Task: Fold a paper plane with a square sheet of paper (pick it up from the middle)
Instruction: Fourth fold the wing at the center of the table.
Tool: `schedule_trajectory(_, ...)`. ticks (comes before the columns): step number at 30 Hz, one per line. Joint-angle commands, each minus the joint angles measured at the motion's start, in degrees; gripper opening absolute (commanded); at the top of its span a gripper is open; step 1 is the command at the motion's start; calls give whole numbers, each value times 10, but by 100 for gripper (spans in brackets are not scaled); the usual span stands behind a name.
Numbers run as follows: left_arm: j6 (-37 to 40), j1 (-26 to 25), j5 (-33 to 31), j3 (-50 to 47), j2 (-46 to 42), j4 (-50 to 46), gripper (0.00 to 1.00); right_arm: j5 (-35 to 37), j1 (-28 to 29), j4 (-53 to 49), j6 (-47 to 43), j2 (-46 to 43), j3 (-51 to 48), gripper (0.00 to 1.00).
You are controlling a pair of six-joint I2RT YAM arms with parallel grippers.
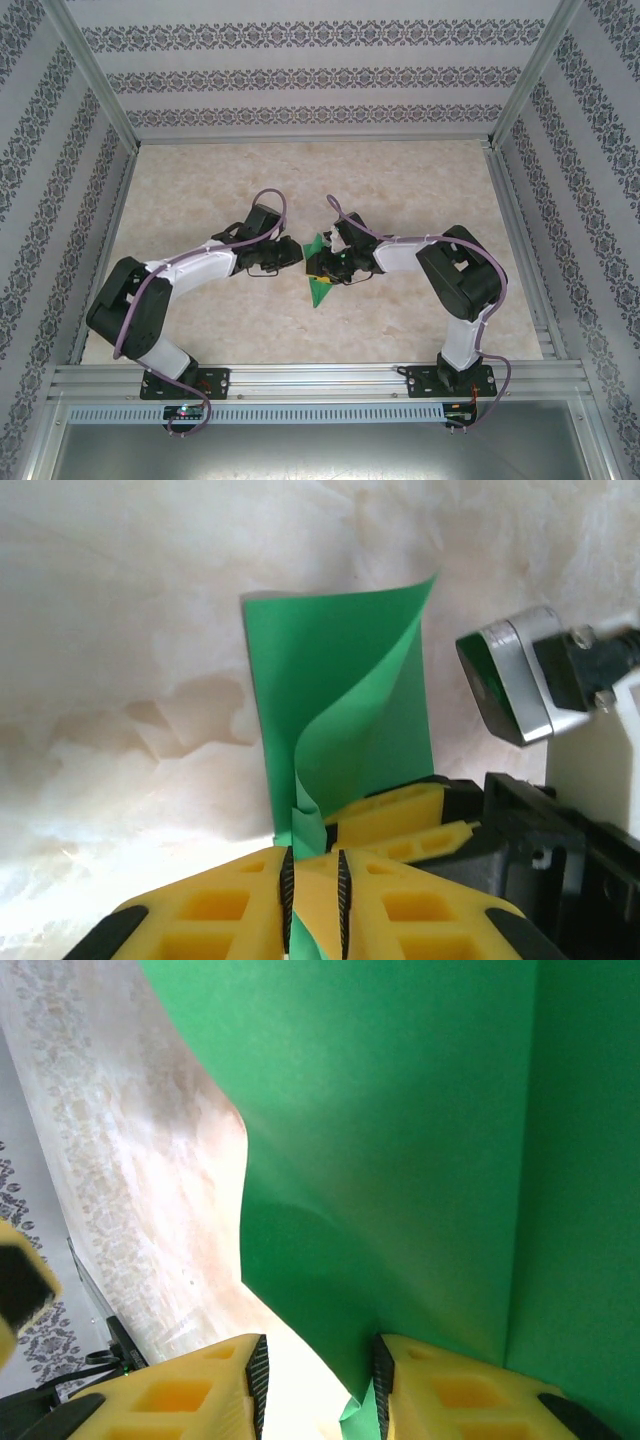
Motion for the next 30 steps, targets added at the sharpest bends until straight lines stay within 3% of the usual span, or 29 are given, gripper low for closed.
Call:
schedule_trajectory(1, 22, 13, 30, 29, 27, -3, 23, 23, 3, -14, -9, -7, -17, 36)
schedule_trajectory(9, 31, 14, 97, 68, 97, 4, 26, 22, 4, -6, -19, -20, -22, 36)
schedule_trajectory(20, 35, 14, 138, 84, 145, 10, 25, 23, 4, 9, -27, -41, -30, 34)
schedule_trajectory(30, 38, 14, 157, 81, 166, 23, 11, 27, 1, 7, -31, -56, -36, 33)
